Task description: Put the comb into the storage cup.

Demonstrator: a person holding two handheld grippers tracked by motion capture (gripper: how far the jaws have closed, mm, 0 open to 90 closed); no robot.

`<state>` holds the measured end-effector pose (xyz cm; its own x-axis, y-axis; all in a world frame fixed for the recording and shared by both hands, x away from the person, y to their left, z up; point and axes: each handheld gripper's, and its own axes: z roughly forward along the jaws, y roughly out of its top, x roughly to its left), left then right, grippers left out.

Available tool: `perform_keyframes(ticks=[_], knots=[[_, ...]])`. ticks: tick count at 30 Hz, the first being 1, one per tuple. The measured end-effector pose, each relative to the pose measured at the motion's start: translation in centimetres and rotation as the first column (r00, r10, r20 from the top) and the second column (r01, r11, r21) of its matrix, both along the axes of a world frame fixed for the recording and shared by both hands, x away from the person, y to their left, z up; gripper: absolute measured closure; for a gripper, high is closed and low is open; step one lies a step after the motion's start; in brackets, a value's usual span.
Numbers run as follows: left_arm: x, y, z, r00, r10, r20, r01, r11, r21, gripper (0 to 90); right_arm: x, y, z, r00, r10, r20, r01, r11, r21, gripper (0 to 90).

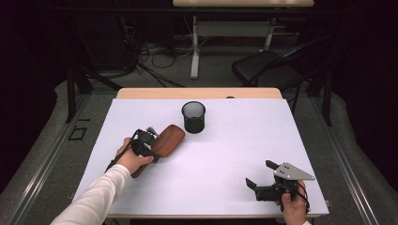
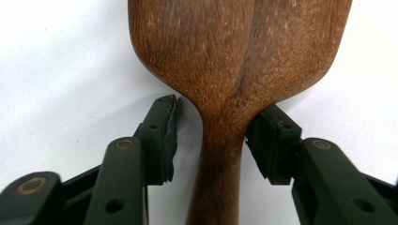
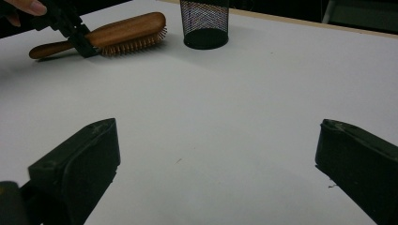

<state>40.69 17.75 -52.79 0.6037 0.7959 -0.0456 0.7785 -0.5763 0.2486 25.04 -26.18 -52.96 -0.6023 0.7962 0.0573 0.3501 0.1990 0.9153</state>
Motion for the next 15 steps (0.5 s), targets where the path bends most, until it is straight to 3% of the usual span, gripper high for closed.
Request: perform_keyframes(ticks=[5, 15], knots=[[-0.09, -0.04, 0.05, 1.0000, -0.003, 0.006, 0.003, 0.9999, 0.011, 63.1, 0.03, 0.03, -0.03, 1.0000, 0.000, 0.001, 0.000, 1.0000, 0.001, 0.0], [-0.45, -0.45, 0.10, 0.9993, -0.035, 0.014, 0.034, 0.9989, 0.031, 69.9, 0.04, 0.02, -0.04, 1.0000, 0.001, 0.000, -0.001, 1.0000, 0.001, 0.0]])
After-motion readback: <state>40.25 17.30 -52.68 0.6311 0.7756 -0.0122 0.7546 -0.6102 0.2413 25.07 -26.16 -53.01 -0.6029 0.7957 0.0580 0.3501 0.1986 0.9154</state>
